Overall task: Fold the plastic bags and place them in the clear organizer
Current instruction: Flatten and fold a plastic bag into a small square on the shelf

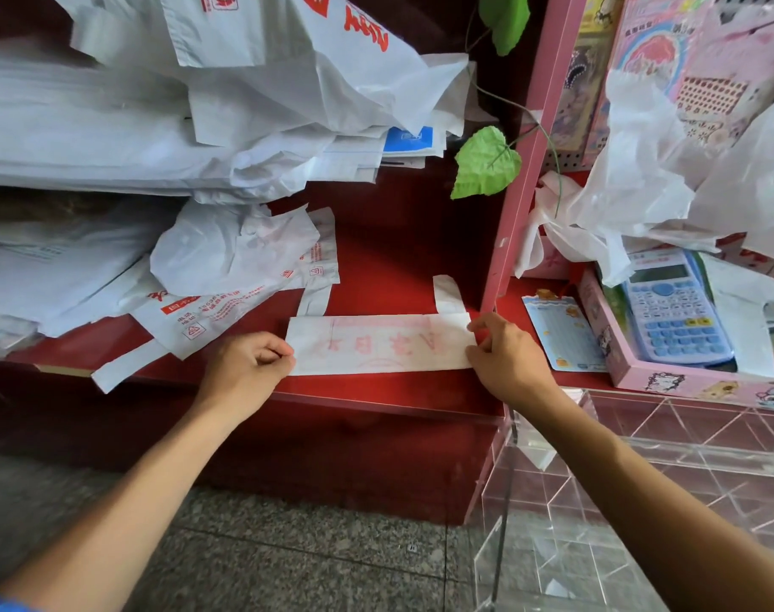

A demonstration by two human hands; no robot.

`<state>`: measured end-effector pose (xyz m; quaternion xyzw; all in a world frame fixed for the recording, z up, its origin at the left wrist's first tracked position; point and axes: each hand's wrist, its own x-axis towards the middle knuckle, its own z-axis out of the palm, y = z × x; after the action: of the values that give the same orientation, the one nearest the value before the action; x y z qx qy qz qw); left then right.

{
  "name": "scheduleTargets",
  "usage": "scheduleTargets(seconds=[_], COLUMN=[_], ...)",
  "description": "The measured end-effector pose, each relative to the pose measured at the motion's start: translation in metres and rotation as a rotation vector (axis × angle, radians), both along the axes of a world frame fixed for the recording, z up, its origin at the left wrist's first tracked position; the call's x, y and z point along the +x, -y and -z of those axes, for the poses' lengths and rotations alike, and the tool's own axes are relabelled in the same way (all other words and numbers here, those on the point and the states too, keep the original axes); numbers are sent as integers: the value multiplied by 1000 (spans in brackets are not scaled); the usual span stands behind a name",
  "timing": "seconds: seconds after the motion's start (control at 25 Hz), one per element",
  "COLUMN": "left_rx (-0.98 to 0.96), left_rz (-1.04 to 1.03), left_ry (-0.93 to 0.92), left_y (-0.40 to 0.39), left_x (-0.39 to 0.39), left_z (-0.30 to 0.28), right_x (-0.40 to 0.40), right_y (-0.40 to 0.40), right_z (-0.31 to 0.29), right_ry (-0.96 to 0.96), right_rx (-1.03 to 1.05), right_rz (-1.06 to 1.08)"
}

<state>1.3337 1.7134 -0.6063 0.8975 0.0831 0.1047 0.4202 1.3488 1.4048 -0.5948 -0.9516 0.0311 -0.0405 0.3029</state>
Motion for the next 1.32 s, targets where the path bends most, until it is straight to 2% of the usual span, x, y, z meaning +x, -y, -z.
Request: scheduleTargets(seconds=[0.24, 0.32, 0.4, 0.48, 0.56, 0.64, 0.84, 1.0, 1.2, 1.32], left_rx=[161, 319, 451, 560, 627, 707, 710, 672, 736, 731], left_rz=[-3, -5, 74, 233, 388, 459, 392, 394, 462, 495], left_ry=[-18, 136, 265, 180, -22, -135, -305, -342, -395, -272], left_y=[-3, 8, 32, 63, 89, 92, 46, 33, 22, 1], left_x=[-5, -6, -1, 6, 9, 16, 18, 11, 0, -9], left_z=[-4, -9, -12, -12, -8, -5, 0, -1, -13, -10], right_x=[0, -2, -5, -4, -1, 3, 8, 5, -15, -30], right_y=[-1, -10, -28, -47, -60, -64, -40, -27, -22, -16], right_z=[6, 4, 1, 3, 9, 16, 21, 16, 11, 7], right_ry=[43, 171, 286, 291, 164, 55, -21, -83, -68, -93], right_rx=[-134, -287, -421, -433, -402, -431, -536, -567, -638, -625], right_rz=[10, 76, 39, -119, -304, -409, -265, -261, -322, -380])
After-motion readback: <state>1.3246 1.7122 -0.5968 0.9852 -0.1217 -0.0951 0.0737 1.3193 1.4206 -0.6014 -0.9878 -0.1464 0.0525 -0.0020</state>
